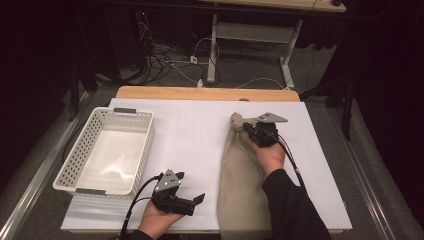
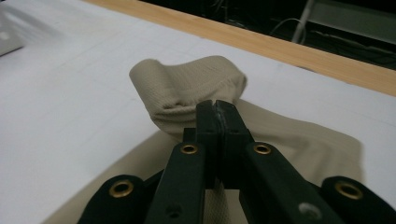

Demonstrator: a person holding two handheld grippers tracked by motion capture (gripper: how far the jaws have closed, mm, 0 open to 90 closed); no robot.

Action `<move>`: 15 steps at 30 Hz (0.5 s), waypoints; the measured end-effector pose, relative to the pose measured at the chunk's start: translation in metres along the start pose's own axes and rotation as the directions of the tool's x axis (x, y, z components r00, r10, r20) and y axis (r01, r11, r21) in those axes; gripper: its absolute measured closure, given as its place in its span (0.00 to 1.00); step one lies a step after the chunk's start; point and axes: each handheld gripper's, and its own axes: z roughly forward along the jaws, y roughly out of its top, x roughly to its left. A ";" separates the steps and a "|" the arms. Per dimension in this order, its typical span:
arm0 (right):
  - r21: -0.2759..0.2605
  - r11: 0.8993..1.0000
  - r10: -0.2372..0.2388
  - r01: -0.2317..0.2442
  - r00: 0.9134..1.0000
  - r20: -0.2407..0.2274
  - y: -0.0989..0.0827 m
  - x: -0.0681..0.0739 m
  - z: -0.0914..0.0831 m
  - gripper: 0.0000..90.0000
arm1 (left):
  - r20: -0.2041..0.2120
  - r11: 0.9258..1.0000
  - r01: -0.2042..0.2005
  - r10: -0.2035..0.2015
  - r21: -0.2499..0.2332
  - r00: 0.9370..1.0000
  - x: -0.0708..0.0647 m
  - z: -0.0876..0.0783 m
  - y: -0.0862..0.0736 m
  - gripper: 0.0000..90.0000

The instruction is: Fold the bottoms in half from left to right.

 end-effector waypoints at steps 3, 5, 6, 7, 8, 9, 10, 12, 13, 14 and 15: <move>-0.009 0.999 0.050 -0.050 0.998 0.028 -0.004 -0.019 -0.004 1.00 | 0.001 1.000 0.001 -0.001 0.000 1.000 0.000 0.000 0.000 0.00; -0.007 0.997 0.077 -0.077 0.996 0.048 -0.008 -0.030 -0.005 1.00 | 0.002 1.000 0.000 0.000 0.001 1.000 0.000 0.000 0.000 0.00; -0.005 0.996 0.087 -0.087 0.995 0.054 -0.010 -0.035 -0.005 1.00 | 0.001 1.000 0.000 0.000 0.001 1.000 0.000 0.000 0.000 0.00; 0.000 0.995 0.098 -0.099 0.993 0.064 -0.012 -0.039 -0.005 1.00 | 0.001 1.000 0.000 0.000 0.001 1.000 0.000 0.000 0.000 0.00; 0.007 0.994 0.105 -0.106 0.992 0.072 -0.014 -0.043 -0.004 1.00 | 0.000 1.000 0.001 -0.001 0.000 1.000 -0.001 0.000 0.000 0.00; 0.015 0.993 0.111 -0.113 0.991 0.080 -0.015 -0.046 -0.004 1.00 | -0.001 1.000 0.000 0.000 0.001 1.000 -0.001 0.000 0.000 0.00; 0.022 0.993 0.113 -0.115 0.990 0.088 -0.017 -0.049 -0.003 1.00 | -0.001 1.000 0.000 0.000 0.001 1.000 -0.001 0.000 0.000 0.00; 0.036 0.992 0.114 -0.119 0.988 0.106 -0.019 -0.055 0.000 1.00 | -0.002 1.000 0.001 -0.001 0.001 1.000 -0.001 0.000 0.000 0.00; 0.040 0.992 0.115 -0.120 0.987 0.112 -0.020 -0.058 0.001 1.00 | -0.002 1.000 0.001 -0.001 0.001 1.000 -0.001 0.000 0.000 0.00; 0.046 0.992 0.116 -0.122 0.986 0.119 -0.021 -0.061 0.001 1.00 | -0.002 1.000 0.000 0.000 0.001 1.000 -0.001 0.000 0.000 0.00; 0.055 0.991 0.116 -0.124 0.985 0.125 -0.022 -0.063 0.002 1.00 | -0.002 1.000 0.000 0.000 0.002 1.000 -0.001 0.000 0.000 0.00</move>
